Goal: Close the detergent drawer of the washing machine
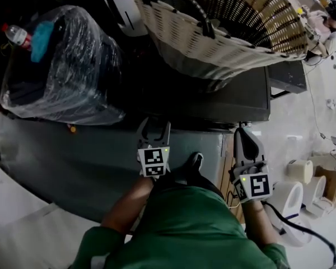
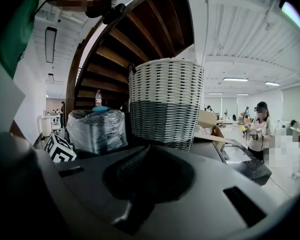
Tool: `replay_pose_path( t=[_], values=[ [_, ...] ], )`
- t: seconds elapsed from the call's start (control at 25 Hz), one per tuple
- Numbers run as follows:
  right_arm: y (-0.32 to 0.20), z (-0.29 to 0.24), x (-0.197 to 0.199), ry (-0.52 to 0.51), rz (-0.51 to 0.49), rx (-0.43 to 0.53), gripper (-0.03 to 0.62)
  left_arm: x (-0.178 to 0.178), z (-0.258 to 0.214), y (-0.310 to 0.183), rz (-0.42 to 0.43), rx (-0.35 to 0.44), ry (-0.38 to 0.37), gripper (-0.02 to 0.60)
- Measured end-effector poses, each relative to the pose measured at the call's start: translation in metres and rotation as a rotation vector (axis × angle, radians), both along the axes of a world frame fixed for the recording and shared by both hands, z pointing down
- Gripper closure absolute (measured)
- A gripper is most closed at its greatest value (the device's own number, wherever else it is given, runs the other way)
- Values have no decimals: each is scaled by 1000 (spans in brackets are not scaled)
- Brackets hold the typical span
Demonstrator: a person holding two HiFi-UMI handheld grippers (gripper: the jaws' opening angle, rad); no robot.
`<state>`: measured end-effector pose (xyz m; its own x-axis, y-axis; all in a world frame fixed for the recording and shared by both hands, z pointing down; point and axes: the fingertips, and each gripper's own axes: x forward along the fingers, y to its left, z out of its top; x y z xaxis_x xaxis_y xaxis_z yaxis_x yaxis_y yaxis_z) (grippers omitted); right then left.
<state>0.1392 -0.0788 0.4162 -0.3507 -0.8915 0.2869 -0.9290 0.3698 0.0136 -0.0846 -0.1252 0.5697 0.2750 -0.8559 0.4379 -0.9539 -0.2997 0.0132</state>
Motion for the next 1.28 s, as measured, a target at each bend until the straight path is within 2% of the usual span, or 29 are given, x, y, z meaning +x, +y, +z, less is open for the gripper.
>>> replay_pose_path(
  t=[0.28, 0.48, 0.6, 0.88, 1.28],
  values=[
    [8, -19, -2, 9, -11, 55, 571, 5, -72, 8, 68, 132, 8, 311],
    [14, -37, 2, 9, 0, 97, 571, 13, -118, 19, 109, 196, 25, 337],
    [15, -49, 4, 4, 0, 128, 571, 16, -144, 24, 127, 229, 38, 397],
    [16, -73, 3, -25, -1, 191, 571, 14, -208, 35, 150, 378, 57, 472],
    [13, -88, -5, -21, -11, 220, 571, -11, -231, 42, 100, 414, 57, 502]
  ],
)
